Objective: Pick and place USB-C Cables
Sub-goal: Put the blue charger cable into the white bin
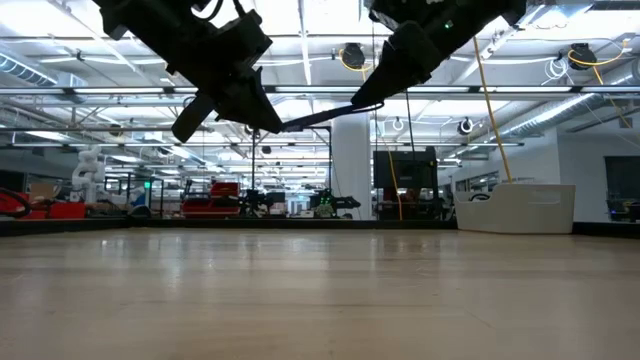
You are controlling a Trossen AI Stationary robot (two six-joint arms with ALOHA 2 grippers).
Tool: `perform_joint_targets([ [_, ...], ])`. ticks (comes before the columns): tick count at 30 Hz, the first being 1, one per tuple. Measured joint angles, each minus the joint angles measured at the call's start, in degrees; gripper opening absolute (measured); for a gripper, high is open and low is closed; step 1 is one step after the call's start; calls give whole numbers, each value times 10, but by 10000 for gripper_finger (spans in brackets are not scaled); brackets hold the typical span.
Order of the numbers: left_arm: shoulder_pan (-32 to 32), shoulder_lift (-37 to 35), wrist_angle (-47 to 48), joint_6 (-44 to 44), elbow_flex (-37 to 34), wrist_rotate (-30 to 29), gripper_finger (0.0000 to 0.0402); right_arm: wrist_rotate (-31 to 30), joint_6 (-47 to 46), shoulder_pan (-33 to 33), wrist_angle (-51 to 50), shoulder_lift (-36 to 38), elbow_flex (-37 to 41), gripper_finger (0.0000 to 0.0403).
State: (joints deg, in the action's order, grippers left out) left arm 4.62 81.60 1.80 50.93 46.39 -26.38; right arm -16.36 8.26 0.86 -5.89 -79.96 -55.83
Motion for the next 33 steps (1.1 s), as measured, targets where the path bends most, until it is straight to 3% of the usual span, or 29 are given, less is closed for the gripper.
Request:
perform_joint_targets([
  [33, 0, 0, -8, -26, 0, 0, 10, 1, 45, 0, -17, 0, 0, 129],
])
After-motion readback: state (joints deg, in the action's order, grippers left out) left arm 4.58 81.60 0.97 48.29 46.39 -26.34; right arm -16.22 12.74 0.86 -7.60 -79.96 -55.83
